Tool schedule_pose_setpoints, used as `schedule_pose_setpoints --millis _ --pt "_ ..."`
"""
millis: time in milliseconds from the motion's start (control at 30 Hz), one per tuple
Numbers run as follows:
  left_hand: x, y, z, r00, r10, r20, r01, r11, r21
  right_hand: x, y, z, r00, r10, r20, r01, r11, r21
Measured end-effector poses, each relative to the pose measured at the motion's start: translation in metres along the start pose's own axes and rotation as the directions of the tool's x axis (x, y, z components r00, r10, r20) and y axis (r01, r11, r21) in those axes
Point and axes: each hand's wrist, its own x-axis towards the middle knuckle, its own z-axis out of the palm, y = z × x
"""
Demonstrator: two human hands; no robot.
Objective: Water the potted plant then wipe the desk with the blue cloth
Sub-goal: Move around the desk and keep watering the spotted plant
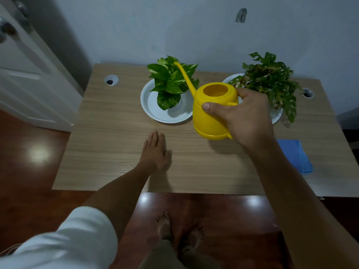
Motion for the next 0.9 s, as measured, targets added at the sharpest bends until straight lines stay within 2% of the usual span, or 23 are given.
schedule_pose_setpoints --millis 667,900 --pt "-0.002 -0.003 0.001 1.0 0.006 0.008 -0.006 1.0 0.016 -0.016 -0.027 -0.016 0.997 0.069 0.043 -0.063 0.99 -0.128" --pt "-0.003 -0.004 0.0 1.0 0.001 0.003 -0.001 1.0 0.017 -0.017 -0.028 -0.025 0.999 0.05 0.022 -0.046 0.989 -0.142"
